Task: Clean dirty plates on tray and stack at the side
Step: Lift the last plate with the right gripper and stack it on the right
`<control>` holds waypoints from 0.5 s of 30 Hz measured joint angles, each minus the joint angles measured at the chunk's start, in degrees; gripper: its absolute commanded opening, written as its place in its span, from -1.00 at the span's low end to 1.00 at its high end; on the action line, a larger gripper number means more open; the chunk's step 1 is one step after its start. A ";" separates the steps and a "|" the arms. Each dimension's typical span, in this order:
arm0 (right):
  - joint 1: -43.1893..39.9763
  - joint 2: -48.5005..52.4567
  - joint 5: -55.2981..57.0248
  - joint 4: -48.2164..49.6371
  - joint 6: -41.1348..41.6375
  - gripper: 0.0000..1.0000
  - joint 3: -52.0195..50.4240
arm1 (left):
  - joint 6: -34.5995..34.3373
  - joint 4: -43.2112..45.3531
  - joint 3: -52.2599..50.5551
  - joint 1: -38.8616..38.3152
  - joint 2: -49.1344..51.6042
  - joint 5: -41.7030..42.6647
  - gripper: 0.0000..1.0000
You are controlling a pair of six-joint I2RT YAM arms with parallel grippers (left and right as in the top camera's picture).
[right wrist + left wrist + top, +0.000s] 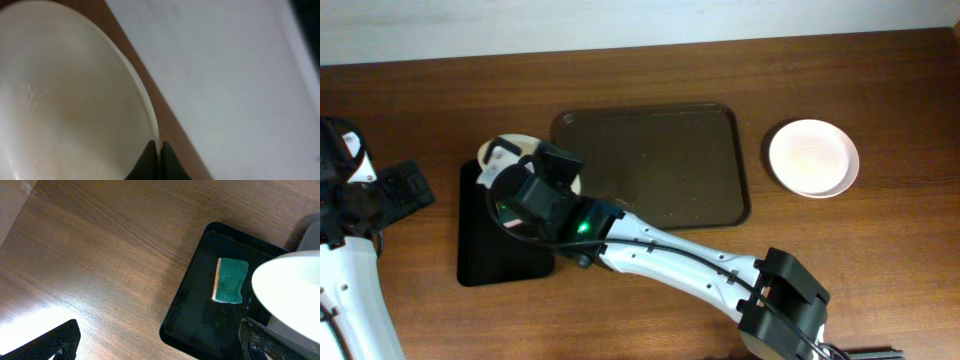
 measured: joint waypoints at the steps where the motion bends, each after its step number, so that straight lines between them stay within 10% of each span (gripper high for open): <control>1: -1.62 0.00 -2.75 -4.52 4.79 -0.92 0.17 | 0.00 -0.04 0.00 0.00 0.00 0.02 1.00; 8: -38.58 -13.49 -43.28 -31.06 39.54 -0.92 0.39 | 0.00 0.02 0.00 0.00 0.00 0.17 0.99; 15: -83.03 -8.76 -56.57 -41.99 44.41 -0.91 -1.42 | 0.00 0.00 0.00 0.07 0.00 0.17 0.99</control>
